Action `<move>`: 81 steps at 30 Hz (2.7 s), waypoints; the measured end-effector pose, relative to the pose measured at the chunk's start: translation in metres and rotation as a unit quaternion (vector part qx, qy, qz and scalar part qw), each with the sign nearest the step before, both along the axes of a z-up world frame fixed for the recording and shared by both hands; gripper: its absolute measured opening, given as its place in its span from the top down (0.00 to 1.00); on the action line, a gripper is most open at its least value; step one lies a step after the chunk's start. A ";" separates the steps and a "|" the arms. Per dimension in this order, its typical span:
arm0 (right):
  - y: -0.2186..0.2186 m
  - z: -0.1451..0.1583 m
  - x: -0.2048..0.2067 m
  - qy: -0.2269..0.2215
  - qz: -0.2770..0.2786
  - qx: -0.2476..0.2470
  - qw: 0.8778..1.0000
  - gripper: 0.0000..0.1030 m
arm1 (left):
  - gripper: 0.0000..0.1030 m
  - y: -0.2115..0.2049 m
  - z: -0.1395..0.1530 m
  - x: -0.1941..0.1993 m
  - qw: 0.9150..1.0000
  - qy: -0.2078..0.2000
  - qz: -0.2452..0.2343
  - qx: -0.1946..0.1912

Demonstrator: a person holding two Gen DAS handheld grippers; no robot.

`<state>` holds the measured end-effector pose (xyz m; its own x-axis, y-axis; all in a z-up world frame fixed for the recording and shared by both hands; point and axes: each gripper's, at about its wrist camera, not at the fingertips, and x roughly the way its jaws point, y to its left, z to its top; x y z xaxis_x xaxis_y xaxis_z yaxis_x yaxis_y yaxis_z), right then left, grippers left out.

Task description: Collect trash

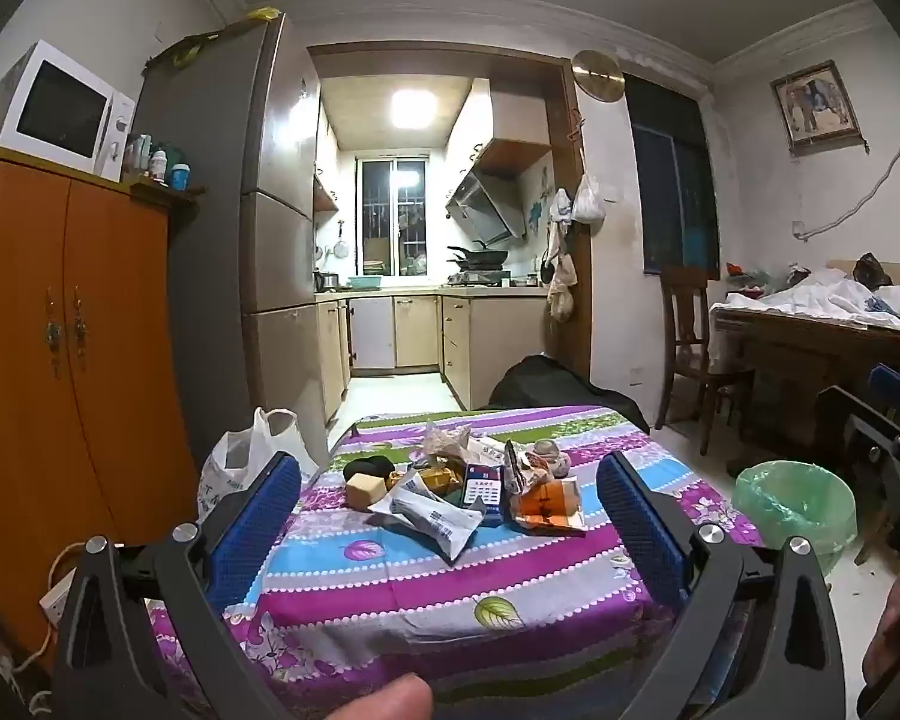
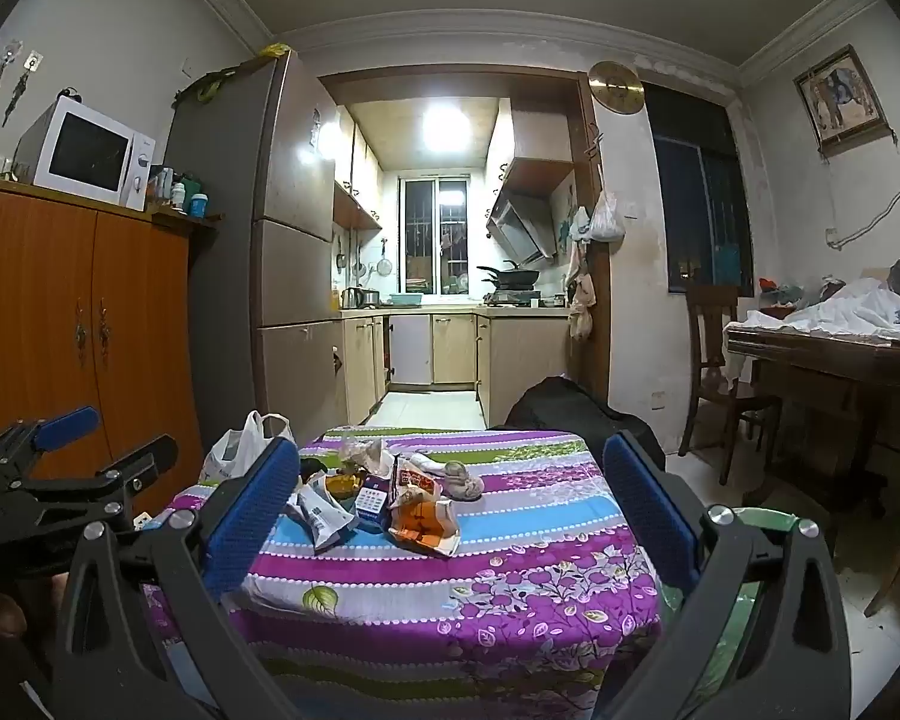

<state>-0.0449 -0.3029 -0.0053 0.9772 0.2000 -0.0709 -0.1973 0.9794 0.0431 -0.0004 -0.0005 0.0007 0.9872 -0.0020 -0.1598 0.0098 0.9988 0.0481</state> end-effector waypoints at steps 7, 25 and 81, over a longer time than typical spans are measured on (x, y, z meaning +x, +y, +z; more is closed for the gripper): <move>0.001 -0.001 0.001 0.000 0.002 0.000 1.000 0.05 | 0.05 0.003 0.000 0.004 1.000 0.002 0.004 -0.011; 0.002 -0.007 0.003 0.005 0.003 0.005 1.000 0.05 | 0.05 0.001 -0.008 0.009 1.000 0.012 0.011 -0.006; 0.003 -0.018 0.014 0.031 0.008 0.004 0.999 0.05 | 0.05 -0.002 -0.021 0.024 0.999 0.037 0.015 0.004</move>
